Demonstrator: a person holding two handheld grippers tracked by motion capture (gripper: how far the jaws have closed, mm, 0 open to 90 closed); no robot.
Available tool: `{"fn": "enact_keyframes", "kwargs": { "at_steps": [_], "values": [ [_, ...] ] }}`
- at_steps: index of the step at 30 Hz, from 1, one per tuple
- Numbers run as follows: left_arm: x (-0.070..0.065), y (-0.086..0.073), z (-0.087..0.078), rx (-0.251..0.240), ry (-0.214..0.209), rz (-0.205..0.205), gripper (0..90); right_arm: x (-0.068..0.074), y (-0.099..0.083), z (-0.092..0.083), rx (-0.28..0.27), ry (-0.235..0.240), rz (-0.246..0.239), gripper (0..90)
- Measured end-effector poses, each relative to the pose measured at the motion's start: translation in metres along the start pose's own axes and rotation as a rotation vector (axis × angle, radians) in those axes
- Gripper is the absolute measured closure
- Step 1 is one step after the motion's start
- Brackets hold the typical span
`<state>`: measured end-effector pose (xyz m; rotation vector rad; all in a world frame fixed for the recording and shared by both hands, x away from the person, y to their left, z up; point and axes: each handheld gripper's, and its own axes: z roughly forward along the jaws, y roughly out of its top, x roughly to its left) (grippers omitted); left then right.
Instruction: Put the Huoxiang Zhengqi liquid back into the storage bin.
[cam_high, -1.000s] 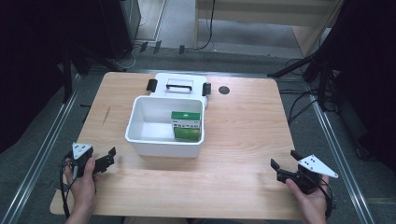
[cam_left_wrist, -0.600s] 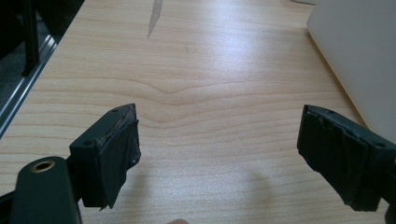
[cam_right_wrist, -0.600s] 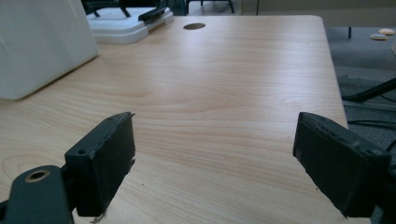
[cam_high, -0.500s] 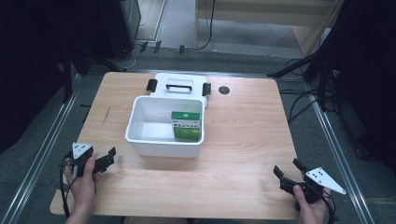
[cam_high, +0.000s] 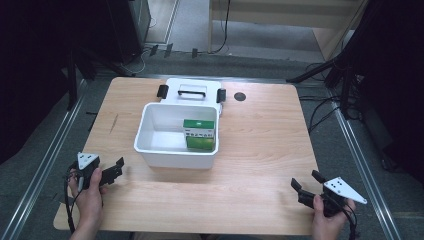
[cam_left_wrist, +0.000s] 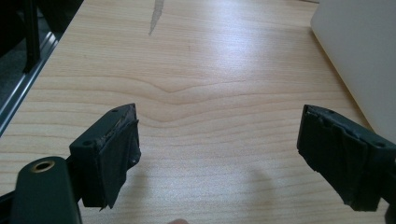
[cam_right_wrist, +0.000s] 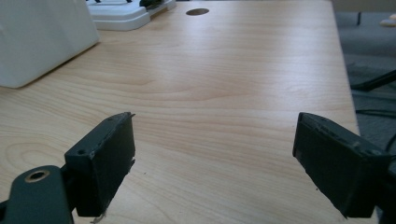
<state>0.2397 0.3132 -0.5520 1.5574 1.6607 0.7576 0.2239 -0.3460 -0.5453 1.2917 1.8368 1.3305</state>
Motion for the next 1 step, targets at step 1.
{"fn": "enact_keyframes", "kwargs": {
  "at_steps": [1],
  "values": [
    [-0.0004, 0.0000, 0.0001, 0.000, 0.000, -0.004, 13.8, -0.0012, 0.0001, 0.0001, 0.005, 0.013, 0.012, 13.4]
  ]
}}
